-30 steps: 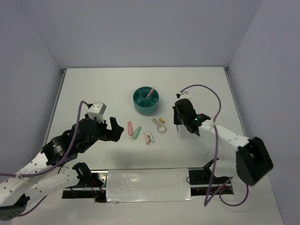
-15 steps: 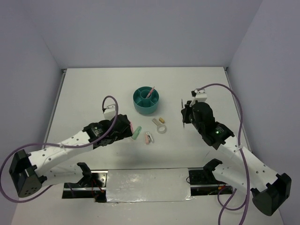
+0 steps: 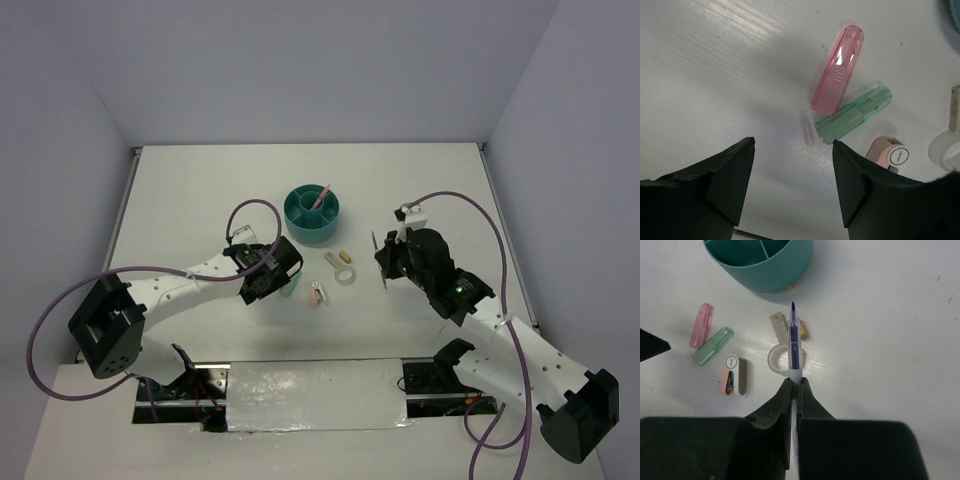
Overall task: Sort the stationery into containers
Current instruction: Close the pen cap on the pen.
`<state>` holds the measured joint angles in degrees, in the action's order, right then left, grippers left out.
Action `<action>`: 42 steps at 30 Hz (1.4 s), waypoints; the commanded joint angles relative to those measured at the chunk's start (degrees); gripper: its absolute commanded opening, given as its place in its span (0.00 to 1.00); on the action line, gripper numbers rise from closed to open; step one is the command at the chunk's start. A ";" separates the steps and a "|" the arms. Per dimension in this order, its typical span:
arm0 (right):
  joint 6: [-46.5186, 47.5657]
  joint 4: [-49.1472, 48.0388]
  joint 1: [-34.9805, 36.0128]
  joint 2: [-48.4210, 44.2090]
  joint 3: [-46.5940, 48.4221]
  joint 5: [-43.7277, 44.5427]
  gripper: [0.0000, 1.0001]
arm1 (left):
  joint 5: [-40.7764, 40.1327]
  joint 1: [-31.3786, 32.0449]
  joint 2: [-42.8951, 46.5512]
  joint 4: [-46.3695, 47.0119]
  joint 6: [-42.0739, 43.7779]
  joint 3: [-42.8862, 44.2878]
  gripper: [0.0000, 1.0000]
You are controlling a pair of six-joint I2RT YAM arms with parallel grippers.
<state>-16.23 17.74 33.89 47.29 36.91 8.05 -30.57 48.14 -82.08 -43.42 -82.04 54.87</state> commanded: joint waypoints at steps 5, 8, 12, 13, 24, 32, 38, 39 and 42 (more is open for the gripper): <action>1.11 -4.11 0.48 -3.43 -0.61 -4.10 0.00 | 2.53 -0.85 -3.08 0.79 -2.51 1.99 0.74; 1.20 -4.20 0.48 -3.69 -0.87 -4.19 0.00 | 3.41 -0.94 -5.54 1.05 -2.42 2.43 0.72; 1.29 -4.81 0.48 -3.43 -1.66 -4.01 0.00 | 4.11 -1.03 -7.12 0.18 -3.39 2.87 0.65; 1.29 -4.99 0.56 -3.34 -1.75 -4.01 0.00 | 4.20 -1.03 -7.21 0.18 -3.65 2.87 0.66; 1.46 -5.70 0.56 -1.76 -2.01 -4.89 0.00 | 4.90 -2.08 -7.13 2.28 -4.18 0.15 0.66; 1.55 -6.22 0.56 -0.27 -2.28 -5.59 0.00 | 5.08 -2.96 -7.13 3.69 -3.92 -0.99 0.65; 1.46 -6.66 0.39 -0.18 -2.63 -5.68 0.00 | 6.13 -3.14 -8.18 4.66 -3.74 -1.61 0.65; 1.55 -6.75 0.48 -0.09 -2.63 -5.68 0.00 | 6.31 -3.14 -8.44 4.83 -3.74 -1.78 0.65; 1.46 -6.93 0.56 0.17 -2.72 -5.86 0.00 | 6.83 -3.14 -9.15 5.01 -4.00 -2.31 0.65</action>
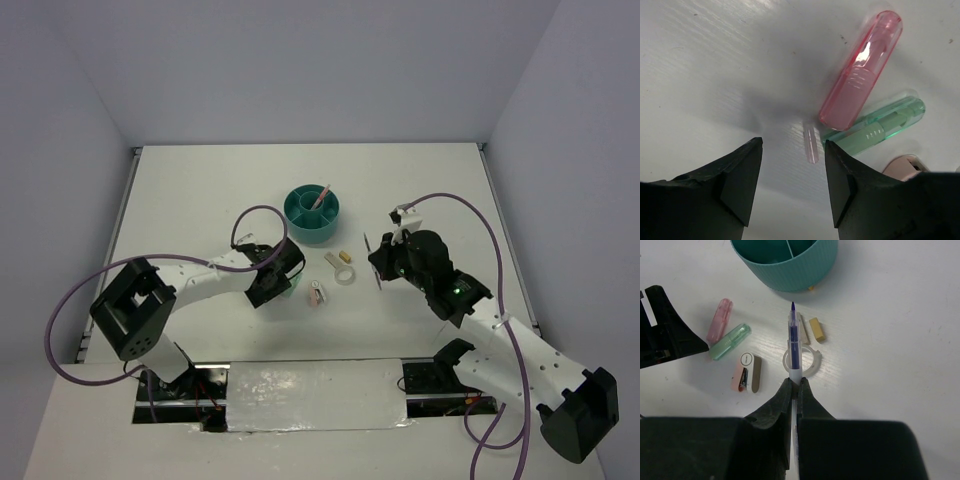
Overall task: Sort the stationery into containers
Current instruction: Close the pen cap on the pen.
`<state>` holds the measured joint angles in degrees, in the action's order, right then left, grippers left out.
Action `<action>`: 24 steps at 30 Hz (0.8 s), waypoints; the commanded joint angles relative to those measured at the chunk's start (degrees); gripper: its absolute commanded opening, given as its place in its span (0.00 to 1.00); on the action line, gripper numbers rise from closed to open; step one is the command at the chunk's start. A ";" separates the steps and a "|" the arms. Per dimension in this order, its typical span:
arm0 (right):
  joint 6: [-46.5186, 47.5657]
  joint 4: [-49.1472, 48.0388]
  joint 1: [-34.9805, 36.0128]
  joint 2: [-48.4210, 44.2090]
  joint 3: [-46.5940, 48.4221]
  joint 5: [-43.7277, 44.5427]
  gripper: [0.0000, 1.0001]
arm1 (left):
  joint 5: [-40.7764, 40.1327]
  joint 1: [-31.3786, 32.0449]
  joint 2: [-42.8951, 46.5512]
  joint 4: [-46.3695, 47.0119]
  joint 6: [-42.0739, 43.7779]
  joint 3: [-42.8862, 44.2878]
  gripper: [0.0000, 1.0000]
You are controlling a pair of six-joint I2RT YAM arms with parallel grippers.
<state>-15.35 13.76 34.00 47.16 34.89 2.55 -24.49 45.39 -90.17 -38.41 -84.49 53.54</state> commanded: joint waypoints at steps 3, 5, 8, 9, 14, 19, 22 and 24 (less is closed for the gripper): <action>0.59 -3.21 0.37 0.48 -0.88 -0.61 0.00 | 0.85 -0.47 -1.24 0.36 -2.00 -1.59 0.64; 0.68 -3.30 0.37 0.48 -0.88 -0.61 0.00 | 0.76 -0.56 -1.15 0.18 -2.26 -1.86 0.64; 0.76 -3.39 0.45 0.83 -0.88 -0.79 0.00 | 0.67 -0.56 -0.80 0.18 -2.52 -2.21 0.63; 0.76 -3.30 0.45 0.83 -0.88 -0.88 0.00 | 0.67 -0.56 -0.97 0.18 -2.44 -2.21 0.63; 0.76 -3.48 0.45 0.57 -0.97 -0.79 0.00 | 1.29 -0.56 -1.67 0.09 -2.17 -2.30 0.59; 0.85 -3.74 0.37 0.83 -0.88 -1.14 0.00 | 1.55 -0.56 -1.50 0.09 -2.35 -3.09 0.59; 0.85 -3.83 0.45 0.83 -0.97 -1.49 0.00 | 1.90 -0.56 -1.67 0.27 -2.35 -3.62 0.59; 0.94 -3.92 0.45 0.66 -1.06 -1.67 0.00 | 2.43 -0.56 -2.20 0.62 -2.17 -3.53 0.58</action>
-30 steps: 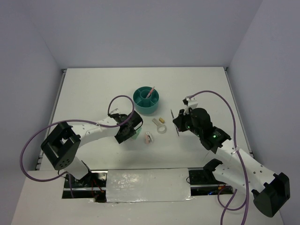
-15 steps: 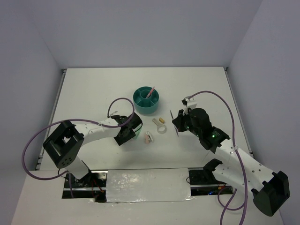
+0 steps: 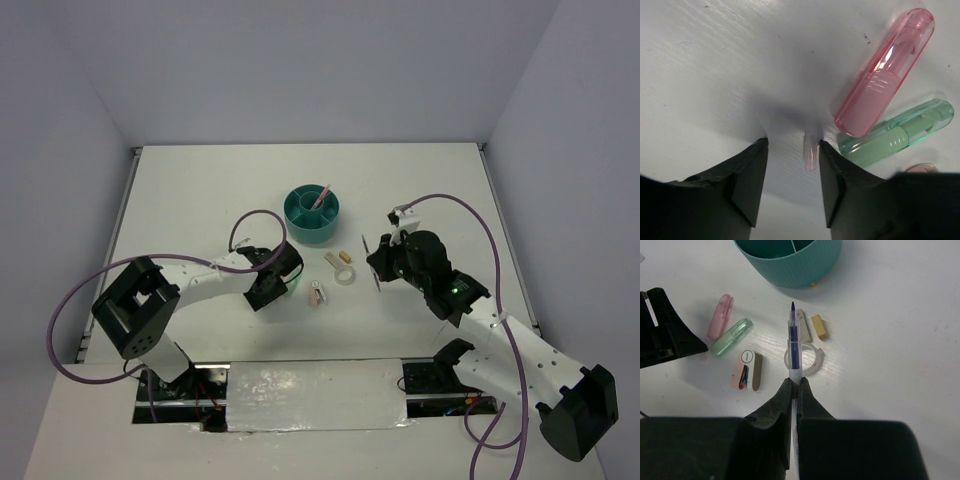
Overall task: Sort the stationery into containers
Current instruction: Close the pen cap on the pen.
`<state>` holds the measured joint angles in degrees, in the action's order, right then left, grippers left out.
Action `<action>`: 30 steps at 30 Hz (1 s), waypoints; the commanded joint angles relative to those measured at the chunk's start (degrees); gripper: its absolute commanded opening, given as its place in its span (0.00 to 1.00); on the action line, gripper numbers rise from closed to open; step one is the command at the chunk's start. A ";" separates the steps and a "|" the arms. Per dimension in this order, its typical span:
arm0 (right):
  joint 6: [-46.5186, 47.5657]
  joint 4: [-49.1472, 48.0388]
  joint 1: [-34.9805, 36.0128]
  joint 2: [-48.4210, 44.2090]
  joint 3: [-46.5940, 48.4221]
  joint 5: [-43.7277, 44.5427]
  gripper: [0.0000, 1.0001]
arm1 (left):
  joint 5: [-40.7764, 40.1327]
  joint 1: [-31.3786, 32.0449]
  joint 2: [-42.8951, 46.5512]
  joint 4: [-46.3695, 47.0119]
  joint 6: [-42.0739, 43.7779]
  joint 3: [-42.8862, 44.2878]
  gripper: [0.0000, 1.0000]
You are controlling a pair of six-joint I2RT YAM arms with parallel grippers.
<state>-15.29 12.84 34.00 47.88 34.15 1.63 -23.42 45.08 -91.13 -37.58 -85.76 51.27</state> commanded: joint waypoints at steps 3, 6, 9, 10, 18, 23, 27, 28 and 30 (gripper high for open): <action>1.05 -3.17 0.45 -0.33 -0.40 -1.10 0.00 | 1.88 -0.17 -2.20 0.14 -0.03 -0.82 0.51; 1.05 -3.44 0.45 -1.03 -0.75 -1.10 0.00 | 2.59 -0.17 -2.82 0.41 0.15 -0.90 0.43; 1.14 -3.52 0.45 -2.08 -1.10 -1.19 0.00 | 3.20 -0.08 -3.09 0.14 0.68 -1.52 0.35; 1.23 -3.52 0.54 -2.52 -1.10 -1.10 0.00 | 3.47 -0.08 -2.91 0.05 0.85 -2.22 0.32; 1.93 -5.10 0.45 -3.05 -1.72 -7.41 0.00 | 7.33 -0.08 1.82 5.41 5.77 -10.38 0.00; -3.86 -12.64 0.46 -5.42 -4.69 -13.22 0.00 | 2.17 0.71 21.31 7.43 11.38 -12.94 0.00; -12.38 -23.10 2.82 -6.49 -9.18 -15.42 0.00 | -3.29 0.97 38.89 12.78 22.27 -13.03 0.00; -15.01 -27.21 4.31 -5.87 -10.84 -14.99 0.00 | -4.26 0.89 44.32 16.10 24.47 -13.03 0.00; -17.04 -30.67 11.22 -3.68 -11.74 -12.02 0.00 | -4.70 0.71 48.57 19.72 30.71 -13.03 0.00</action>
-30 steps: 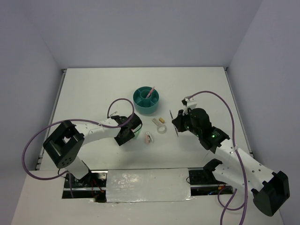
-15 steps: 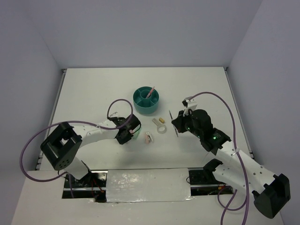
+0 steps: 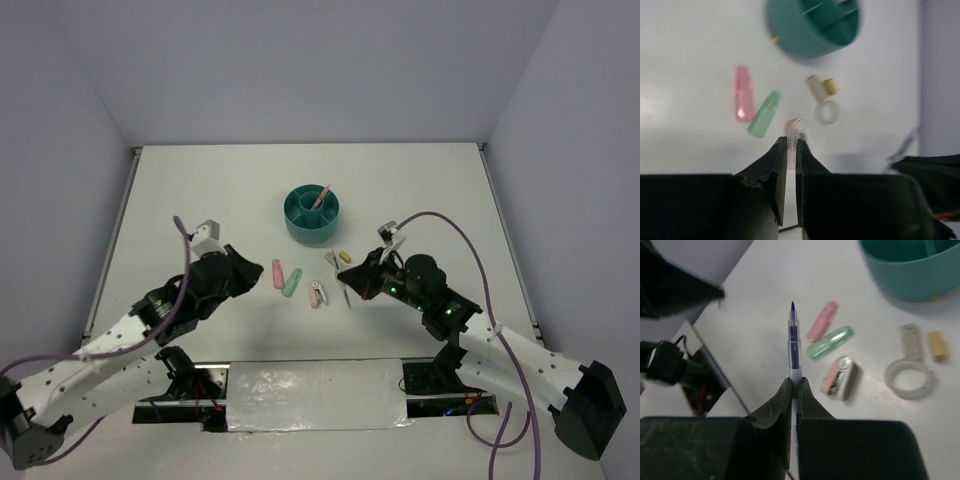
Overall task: Sort the stationery into containers
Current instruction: Close the pen cap on the pen.
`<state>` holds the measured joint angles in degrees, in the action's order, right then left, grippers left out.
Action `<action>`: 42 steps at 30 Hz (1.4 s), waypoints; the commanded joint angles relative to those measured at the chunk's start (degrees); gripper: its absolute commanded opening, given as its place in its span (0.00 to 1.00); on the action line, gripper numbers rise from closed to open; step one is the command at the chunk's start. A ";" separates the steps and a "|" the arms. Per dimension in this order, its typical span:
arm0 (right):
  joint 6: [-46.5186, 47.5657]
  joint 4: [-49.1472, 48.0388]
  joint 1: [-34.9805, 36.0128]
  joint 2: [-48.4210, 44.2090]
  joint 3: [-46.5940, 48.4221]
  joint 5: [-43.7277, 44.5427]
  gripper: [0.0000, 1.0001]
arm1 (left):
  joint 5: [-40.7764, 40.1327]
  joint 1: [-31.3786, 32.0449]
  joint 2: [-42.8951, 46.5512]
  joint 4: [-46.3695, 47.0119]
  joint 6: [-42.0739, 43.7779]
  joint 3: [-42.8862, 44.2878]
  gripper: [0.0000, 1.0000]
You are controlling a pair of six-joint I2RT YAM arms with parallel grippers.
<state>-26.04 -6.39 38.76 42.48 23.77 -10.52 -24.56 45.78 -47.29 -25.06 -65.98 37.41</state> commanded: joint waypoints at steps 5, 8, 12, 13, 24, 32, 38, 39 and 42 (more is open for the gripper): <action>-15.06 -24.96 16.24 6.38 -3.29 9.02 0.00 | 8.80 -0.16 15.02 32.14 23.95 -3.64 0.00; -15.36 -28.24 20.20 7.35 -1.81 10.17 0.00 | 14.08 -0.16 17.84 42.33 25.89 -4.97 0.00; -9.65 -25.08 24.95 10.16 4.17 13.33 0.00 | 17.52 -0.16 16.80 47.81 25.37 -4.54 0.00; -9.82 -25.07 25.31 10.52 4.61 13.51 0.00 | 18.31 -0.16 16.53 48.61 25.28 -4.45 0.00; -3.58 -22.61 29.09 13.15 9.98 16.41 0.00 | 21.13 -0.16 16.00 53.27 23.88 -6.12 0.00; -0.41 -20.59 30.67 12.81 11.12 19.49 0.00 | 20.86 -0.16 15.38 54.06 21.94 -7.70 0.00; 1.08 -20.15 30.76 11.58 11.21 19.92 0.00 | 21.13 -0.16 14.94 54.32 20.98 -8.40 0.00; 1.26 -19.89 30.76 11.49 11.21 20.80 0.00 | 21.56 -0.16 14.86 54.76 20.80 -8.58 0.00; 1.87 -19.10 30.67 11.05 11.47 21.77 0.00 | 21.92 -0.16 14.59 55.38 20.10 -9.19 0.00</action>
<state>-25.96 -25.58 69.01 55.05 32.25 8.99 -3.99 45.67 -32.56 25.71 -44.47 28.64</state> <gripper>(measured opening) 0.039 0.202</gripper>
